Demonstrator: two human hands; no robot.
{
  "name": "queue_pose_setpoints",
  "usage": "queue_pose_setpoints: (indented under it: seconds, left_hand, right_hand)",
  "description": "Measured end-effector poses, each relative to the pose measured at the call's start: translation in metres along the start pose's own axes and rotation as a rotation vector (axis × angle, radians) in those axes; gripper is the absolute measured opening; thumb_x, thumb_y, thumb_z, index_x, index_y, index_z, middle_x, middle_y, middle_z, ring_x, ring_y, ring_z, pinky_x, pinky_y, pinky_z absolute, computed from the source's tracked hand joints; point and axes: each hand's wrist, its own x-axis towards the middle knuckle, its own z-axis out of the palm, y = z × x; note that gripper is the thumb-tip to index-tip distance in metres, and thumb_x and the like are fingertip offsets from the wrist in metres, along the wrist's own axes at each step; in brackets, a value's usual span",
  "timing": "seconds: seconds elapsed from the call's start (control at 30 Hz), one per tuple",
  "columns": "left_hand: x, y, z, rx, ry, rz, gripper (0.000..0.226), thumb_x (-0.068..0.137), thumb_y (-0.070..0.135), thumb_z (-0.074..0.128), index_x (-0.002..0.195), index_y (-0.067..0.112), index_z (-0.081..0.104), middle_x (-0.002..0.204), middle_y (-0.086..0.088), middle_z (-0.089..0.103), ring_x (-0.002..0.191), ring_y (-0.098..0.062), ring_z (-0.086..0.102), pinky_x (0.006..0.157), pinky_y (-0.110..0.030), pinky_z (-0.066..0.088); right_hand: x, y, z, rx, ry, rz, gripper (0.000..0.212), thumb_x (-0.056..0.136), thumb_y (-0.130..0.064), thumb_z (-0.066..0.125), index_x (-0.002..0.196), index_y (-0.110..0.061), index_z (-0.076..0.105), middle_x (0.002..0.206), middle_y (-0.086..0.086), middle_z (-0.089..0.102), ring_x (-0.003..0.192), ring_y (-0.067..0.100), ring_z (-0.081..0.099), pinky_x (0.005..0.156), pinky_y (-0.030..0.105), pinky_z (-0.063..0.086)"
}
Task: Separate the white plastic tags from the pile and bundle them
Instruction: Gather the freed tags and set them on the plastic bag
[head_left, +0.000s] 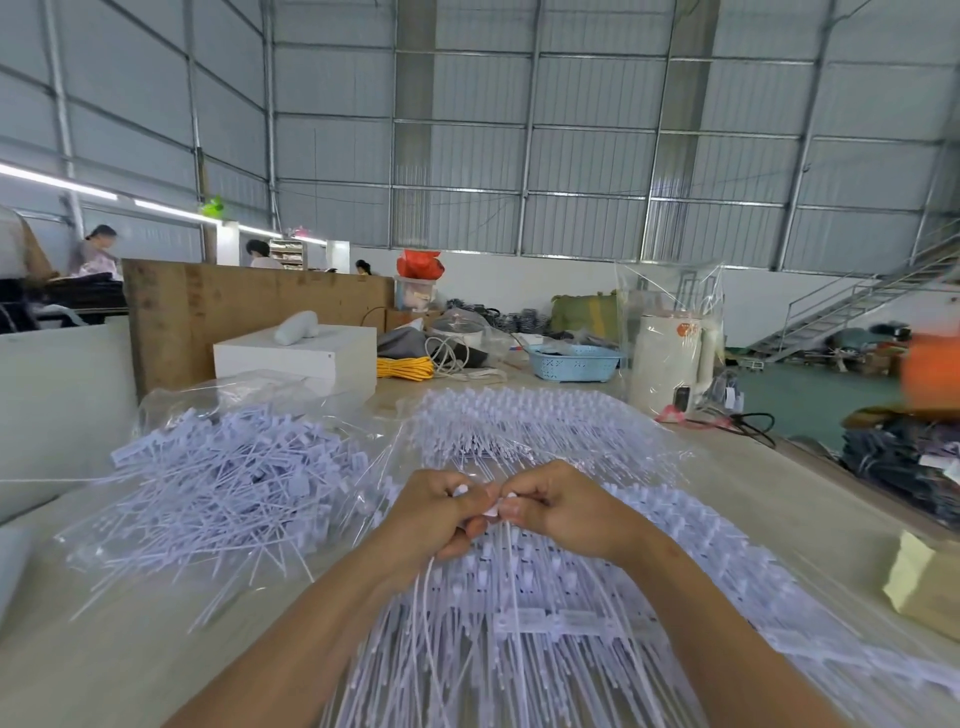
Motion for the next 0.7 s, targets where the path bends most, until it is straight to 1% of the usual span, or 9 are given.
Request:
queue_pose_setpoints:
  seconds: [0.1,0.17,0.27,0.33,0.4,0.5,0.57,0.63,0.7]
  left_hand:
    - [0.0,0.0,-0.005,0.038,-0.079,-0.04,0.025,0.087,0.013,0.064,0.065,0.004,0.056,0.045,-0.005,0.045,0.027,-0.007,0.025,0.034,-0.012,0.017]
    - [-0.001,0.003,-0.01,0.025,-0.145,-0.075,0.024,0.081,0.019,0.067,0.062,0.009,0.059,0.043,-0.003,0.043,0.027,-0.007,0.023,0.034,-0.012,0.016]
    - [0.0,0.008,-0.014,-0.192,-0.219,-0.115,0.025,0.073,0.024,0.066,0.049,0.018,0.058,0.042,0.0,0.041,0.024,-0.006,0.024,0.031,-0.009,0.015]
    - [0.004,0.009,-0.012,-0.346,-0.147,-0.13,0.025,0.078,0.022,0.063,0.056,0.014,0.058,0.042,-0.001,0.044,0.023,-0.007,0.028,0.029,-0.011,0.019]
    - [0.009,0.005,-0.008,-0.394,0.012,-0.138,0.021,0.089,0.016,0.058,0.07,0.006,0.059,0.047,-0.005,0.053,0.027,-0.009,0.039,0.029,-0.013,0.031]
    - [0.011,-0.002,-0.003,-0.379,0.164,-0.114,0.012,0.093,0.003,0.053,0.095,-0.002,0.064,0.071,-0.012,0.069,0.042,-0.012,0.058,0.038,-0.015,0.045]
    - [0.011,-0.002,-0.004,-0.446,0.19,-0.097,0.019,0.092,-0.007,0.049,0.101,0.002,0.063,0.079,-0.014,0.069,0.043,-0.012,0.057,0.036,-0.014,0.043]
    - [0.014,0.001,-0.011,-0.63,0.175,-0.111,0.029,0.091,-0.014,0.04,0.101,0.003,0.06,0.075,-0.012,0.063,0.038,-0.008,0.049,0.029,-0.011,0.033]
    - [0.018,0.009,-0.021,-0.982,0.038,-0.157,0.028,0.08,-0.02,0.048,0.098,-0.001,0.058,0.071,-0.01,0.057,0.034,-0.006,0.043,0.026,-0.01,0.027]
  right_hand:
    - [-0.002,-0.001,-0.004,-0.052,-0.059,-0.009,0.019,0.092,-0.005,0.057,0.086,0.009,0.068,0.066,0.029,0.055,0.062,0.016,0.042,0.063,0.027,0.033]
    - [-0.001,-0.002,-0.007,-0.112,-0.074,0.003,0.019,0.092,-0.006,0.058,0.088,0.009,0.068,0.076,0.031,0.06,0.066,0.016,0.046,0.066,0.027,0.036]
    - [-0.003,0.002,-0.02,-0.182,0.023,0.028,0.017,0.091,-0.011,0.06,0.09,-0.001,0.072,0.085,0.017,0.07,0.07,0.016,0.06,0.068,0.023,0.044]
    - [-0.005,0.006,-0.027,-0.218,0.164,0.029,0.02,0.093,-0.016,0.058,0.09,-0.001,0.071,0.088,0.016,0.07,0.08,0.025,0.064,0.075,0.029,0.048]
    - [-0.005,0.004,-0.026,-0.243,0.286,0.002,0.02,0.094,-0.02,0.056,0.087,-0.006,0.069,0.083,0.013,0.069,0.08,0.028,0.063,0.077,0.037,0.049]
    - [-0.002,-0.004,-0.015,-0.389,0.271,-0.08,0.019,0.095,-0.031,0.053,0.088,-0.017,0.063,0.075,0.0,0.063,0.074,0.021,0.058,0.072,0.036,0.047]
    - [-0.001,-0.008,-0.011,-0.467,0.265,-0.092,0.021,0.094,-0.039,0.051,0.097,-0.021,0.063,0.076,-0.004,0.063,0.076,0.019,0.06,0.071,0.033,0.048]
    - [0.0,-0.012,-0.011,-0.346,0.292,-0.072,0.02,0.093,-0.038,0.054,0.097,-0.021,0.064,0.08,-0.005,0.065,0.08,0.017,0.062,0.075,0.034,0.05]
    - [-0.001,-0.016,-0.012,-0.126,0.328,-0.065,0.016,0.092,-0.03,0.058,0.09,-0.017,0.067,0.074,-0.011,0.065,0.075,0.005,0.061,0.071,0.029,0.05]
